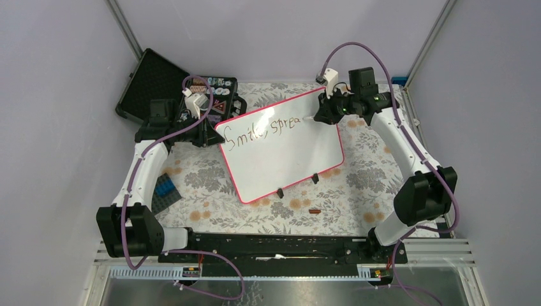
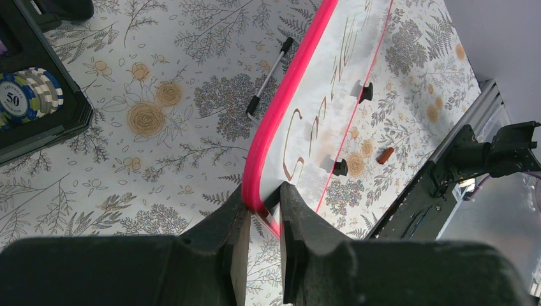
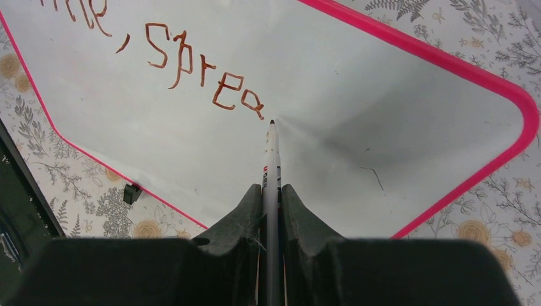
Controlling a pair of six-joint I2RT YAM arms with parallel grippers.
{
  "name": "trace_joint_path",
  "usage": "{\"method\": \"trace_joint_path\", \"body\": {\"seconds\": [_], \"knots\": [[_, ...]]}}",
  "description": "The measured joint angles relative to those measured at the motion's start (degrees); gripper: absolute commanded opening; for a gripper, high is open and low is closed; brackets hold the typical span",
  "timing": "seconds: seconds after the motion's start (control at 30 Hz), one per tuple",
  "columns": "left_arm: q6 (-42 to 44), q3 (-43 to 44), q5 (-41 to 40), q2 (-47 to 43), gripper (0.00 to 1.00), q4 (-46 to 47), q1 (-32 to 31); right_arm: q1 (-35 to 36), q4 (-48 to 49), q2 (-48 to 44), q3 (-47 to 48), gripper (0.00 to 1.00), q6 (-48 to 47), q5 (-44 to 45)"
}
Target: Write a sentence on the whiteboard
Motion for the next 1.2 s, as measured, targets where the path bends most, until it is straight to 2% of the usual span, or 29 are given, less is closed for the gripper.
{"method": "trace_joint_path", "body": {"seconds": [1.2], "knots": [[0.0, 0.0, 0.0, 0.0, 0.0, 0.0, 0.0, -1.75, 0.04, 1.7, 1.92, 0.0, 0.22, 0.74]]}}
